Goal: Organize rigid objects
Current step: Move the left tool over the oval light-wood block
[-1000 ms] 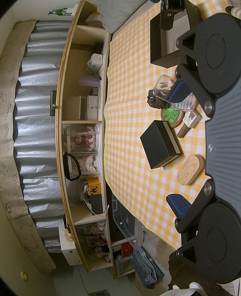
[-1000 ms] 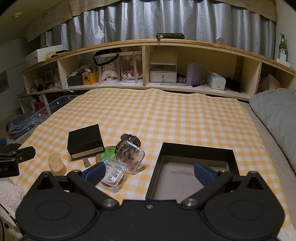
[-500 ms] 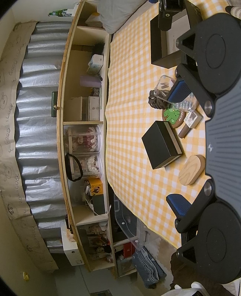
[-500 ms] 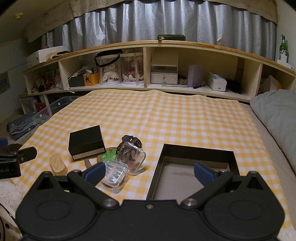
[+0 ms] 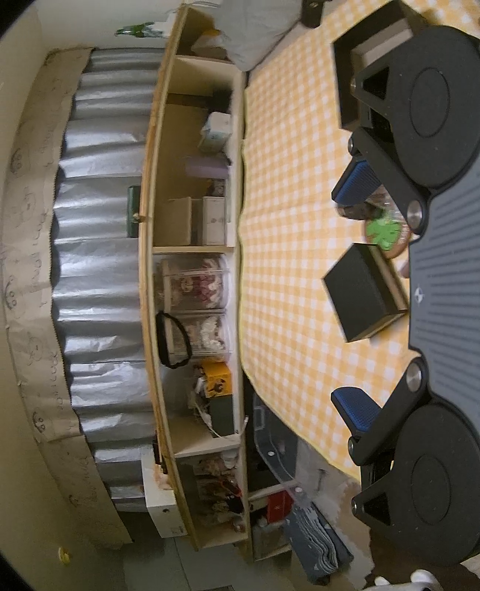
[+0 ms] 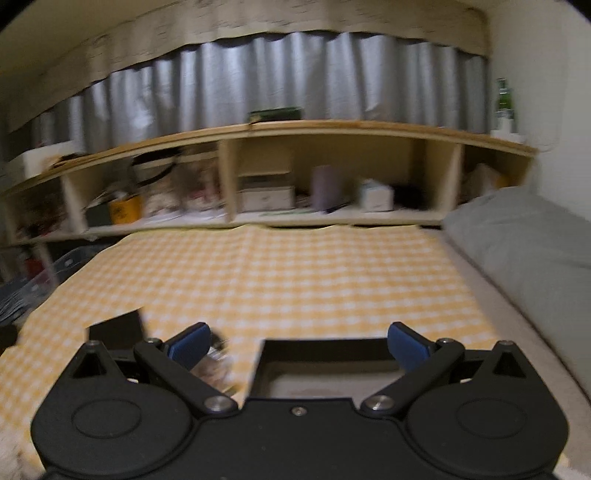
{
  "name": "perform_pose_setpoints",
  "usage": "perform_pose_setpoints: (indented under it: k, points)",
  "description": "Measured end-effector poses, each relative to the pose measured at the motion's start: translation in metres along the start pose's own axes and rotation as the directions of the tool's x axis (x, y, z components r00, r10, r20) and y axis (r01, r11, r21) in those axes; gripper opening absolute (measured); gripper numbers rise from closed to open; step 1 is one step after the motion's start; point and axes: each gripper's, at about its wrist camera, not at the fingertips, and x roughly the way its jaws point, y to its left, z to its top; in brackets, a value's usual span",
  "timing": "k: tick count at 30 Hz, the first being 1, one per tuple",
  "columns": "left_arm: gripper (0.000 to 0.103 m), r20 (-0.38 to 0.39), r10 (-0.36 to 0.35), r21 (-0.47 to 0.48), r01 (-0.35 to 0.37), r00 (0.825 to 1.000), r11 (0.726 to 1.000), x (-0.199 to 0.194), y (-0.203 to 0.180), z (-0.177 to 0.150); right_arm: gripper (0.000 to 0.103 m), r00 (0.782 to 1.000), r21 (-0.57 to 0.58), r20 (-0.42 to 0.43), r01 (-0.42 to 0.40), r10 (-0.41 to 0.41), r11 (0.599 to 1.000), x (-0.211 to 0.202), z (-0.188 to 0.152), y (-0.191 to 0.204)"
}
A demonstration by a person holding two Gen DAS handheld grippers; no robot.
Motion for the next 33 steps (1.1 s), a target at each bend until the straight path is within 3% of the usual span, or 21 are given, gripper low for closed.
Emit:
perform_pose_setpoints:
  k: [8,12,14,16,21,23,28,33]
  points:
    - [0.103,-0.009,-0.013,-0.058,0.013,1.0,0.998,0.041,0.034,0.032,0.103,0.992,0.063,-0.034,0.127,-0.125,0.99,0.029,0.014,-0.047]
    - [0.103,-0.041,-0.042,0.006,0.042,0.998,0.999,0.071,0.048,0.039,0.103,0.985,0.082,-0.099,0.149,-0.14,0.985,0.048,0.013,-0.069]
    - [0.103,-0.06,-0.031,0.046,0.034,0.998,0.998,0.088,0.053,0.037,0.103,0.976,0.086,-0.146,0.178,-0.164,0.98,0.057,0.012,-0.08]
    - [0.103,-0.091,-0.063,0.079,0.07,0.994,0.994,0.107,0.057,0.029,0.103,0.961,0.095,-0.211,0.203,-0.18,0.974,0.068,0.009,-0.092]
    - [0.103,-0.224,-0.178,0.165,0.217,0.958,0.962,0.145,0.059,0.008,0.102,0.932,0.125,-0.347,0.159,-0.107,0.979,0.093,-0.005,-0.118]
    - [0.103,-0.27,-0.205,0.197,0.263,0.941,0.944,0.157,0.06,-0.002,0.096,0.913,0.117,-0.394,0.161,-0.103,0.98,0.1,-0.012,-0.124]
    - [0.103,-0.385,-0.227,0.237,0.333,0.894,0.913,0.179,0.066,-0.027,0.073,0.868,0.107,-0.49,0.144,-0.074,0.984,0.116,-0.028,-0.124]
    - [0.103,-0.48,-0.238,0.288,0.408,0.844,0.866,0.19,0.067,-0.049,0.045,0.845,0.092,-0.529,0.147,-0.077,0.985,0.122,-0.031,-0.122]
